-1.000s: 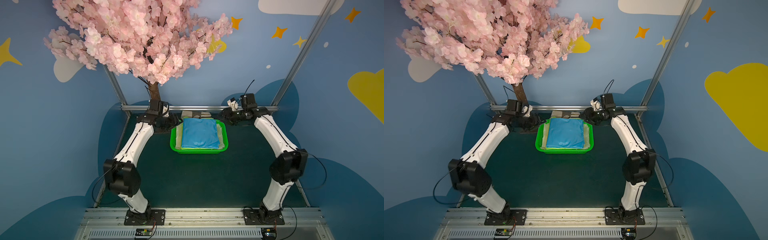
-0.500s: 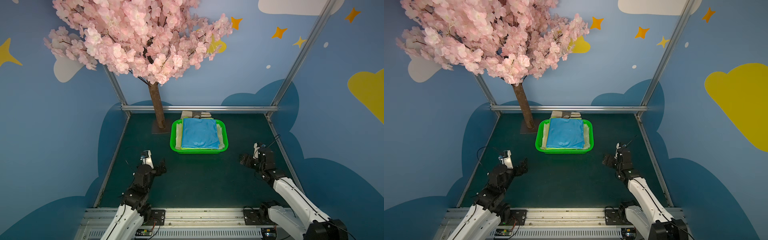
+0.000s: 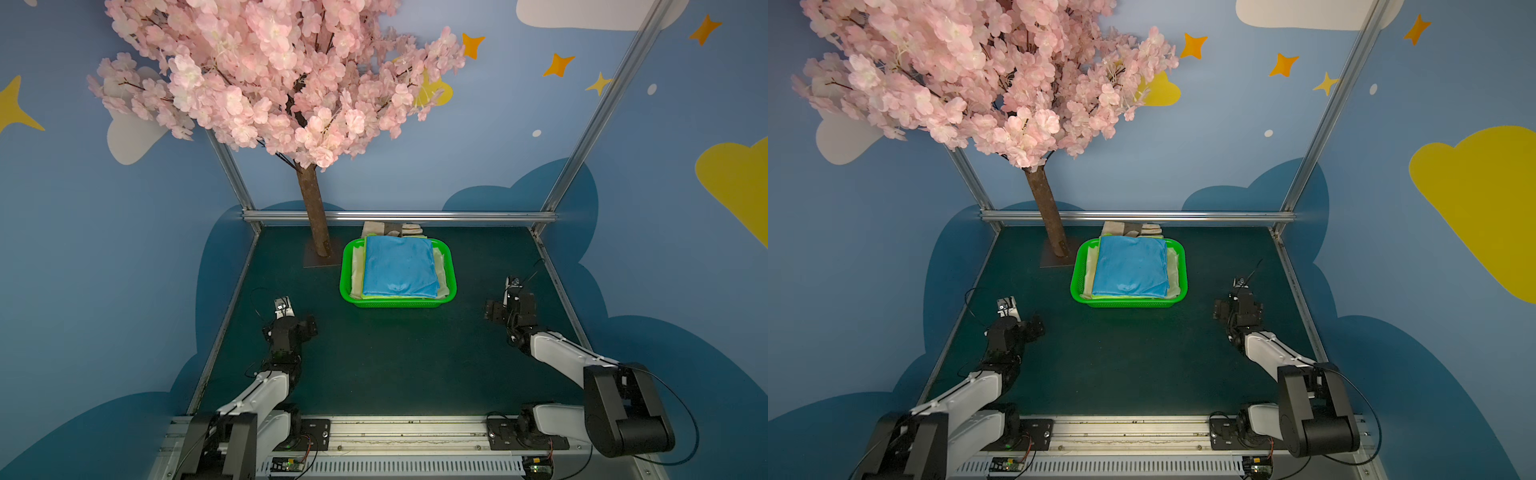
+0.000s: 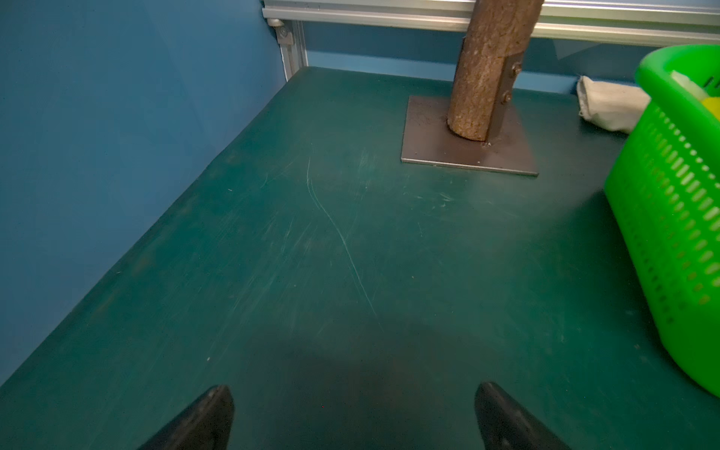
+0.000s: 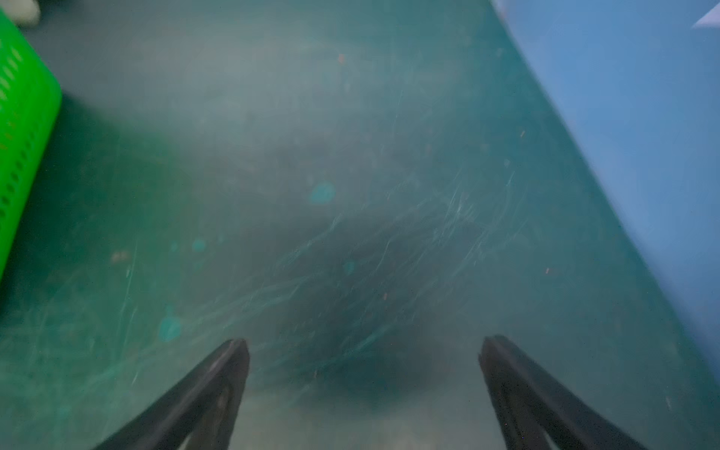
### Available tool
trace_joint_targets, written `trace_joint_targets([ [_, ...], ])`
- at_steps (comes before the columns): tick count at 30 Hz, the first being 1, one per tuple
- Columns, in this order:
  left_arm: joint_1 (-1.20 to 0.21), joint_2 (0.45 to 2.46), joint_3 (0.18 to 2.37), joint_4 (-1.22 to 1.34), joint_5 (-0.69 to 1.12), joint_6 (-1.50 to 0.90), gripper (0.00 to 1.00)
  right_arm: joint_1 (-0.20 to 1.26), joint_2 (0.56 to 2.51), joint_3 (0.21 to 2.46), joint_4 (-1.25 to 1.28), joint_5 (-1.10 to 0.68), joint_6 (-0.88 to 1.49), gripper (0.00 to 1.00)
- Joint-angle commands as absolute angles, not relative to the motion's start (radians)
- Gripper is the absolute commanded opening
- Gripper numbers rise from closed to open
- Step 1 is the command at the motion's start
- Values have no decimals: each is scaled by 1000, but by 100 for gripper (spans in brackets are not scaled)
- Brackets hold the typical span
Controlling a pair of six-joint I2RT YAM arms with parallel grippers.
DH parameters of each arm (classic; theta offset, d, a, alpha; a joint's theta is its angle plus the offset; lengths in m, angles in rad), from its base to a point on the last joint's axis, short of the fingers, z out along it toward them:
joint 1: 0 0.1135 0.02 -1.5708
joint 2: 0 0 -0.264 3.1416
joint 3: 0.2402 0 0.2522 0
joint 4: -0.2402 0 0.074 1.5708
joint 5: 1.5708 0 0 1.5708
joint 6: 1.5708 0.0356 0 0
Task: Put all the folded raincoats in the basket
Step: Reset both arms
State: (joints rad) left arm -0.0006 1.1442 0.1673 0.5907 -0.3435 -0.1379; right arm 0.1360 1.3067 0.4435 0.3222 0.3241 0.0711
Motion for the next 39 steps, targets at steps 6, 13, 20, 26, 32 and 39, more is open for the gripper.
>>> trace_joint_targets([
  [6,39,1574,286,1087,-88,-52,99,64,1462,364,798,201,29,98],
  [13,44,1540,390,833,-2,-29,100,69,1471,449,632,187,11,98],
  [20,43,1539,390,833,-2,-29,100,74,1468,450,627,181,-3,98],
  [26,42,1538,390,832,-3,-30,100,74,1469,452,625,181,-3,98],
  [32,42,1539,390,833,-3,-29,100,74,1472,457,620,179,-5,98],
  [39,42,1539,390,833,-3,-29,100,71,1465,450,626,170,-2,98],
])
